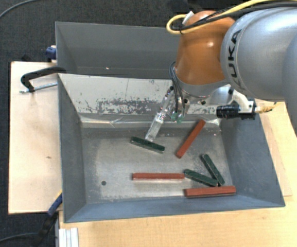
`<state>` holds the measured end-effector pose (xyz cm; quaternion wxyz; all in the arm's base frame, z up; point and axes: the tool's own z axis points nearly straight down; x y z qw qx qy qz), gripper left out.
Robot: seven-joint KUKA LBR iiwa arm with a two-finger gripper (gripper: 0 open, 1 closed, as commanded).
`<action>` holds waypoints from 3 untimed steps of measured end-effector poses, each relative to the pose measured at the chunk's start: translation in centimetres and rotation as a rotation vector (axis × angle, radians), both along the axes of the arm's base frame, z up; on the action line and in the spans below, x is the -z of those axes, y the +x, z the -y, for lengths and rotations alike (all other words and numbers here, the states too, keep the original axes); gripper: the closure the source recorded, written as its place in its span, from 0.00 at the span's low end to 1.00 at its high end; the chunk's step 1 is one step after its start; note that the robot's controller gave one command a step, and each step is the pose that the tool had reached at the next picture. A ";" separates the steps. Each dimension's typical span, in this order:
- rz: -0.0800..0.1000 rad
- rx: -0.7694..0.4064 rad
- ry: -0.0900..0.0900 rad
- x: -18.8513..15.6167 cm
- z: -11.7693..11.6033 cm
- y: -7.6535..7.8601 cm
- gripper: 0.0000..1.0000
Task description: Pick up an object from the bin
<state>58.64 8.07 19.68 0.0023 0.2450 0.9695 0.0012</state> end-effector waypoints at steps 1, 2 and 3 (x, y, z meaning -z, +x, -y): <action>-0.013 -0.044 -0.002 13.1 3.9 -3.4 0.00; -0.004 -0.045 0.000 12.6 3.7 -3.1 1.00; 0.008 -0.070 0.000 -1.7 2.8 -4.7 1.00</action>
Offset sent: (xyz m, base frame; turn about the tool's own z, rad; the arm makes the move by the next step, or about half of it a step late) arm -0.0313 -0.0378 -0.1268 -0.0447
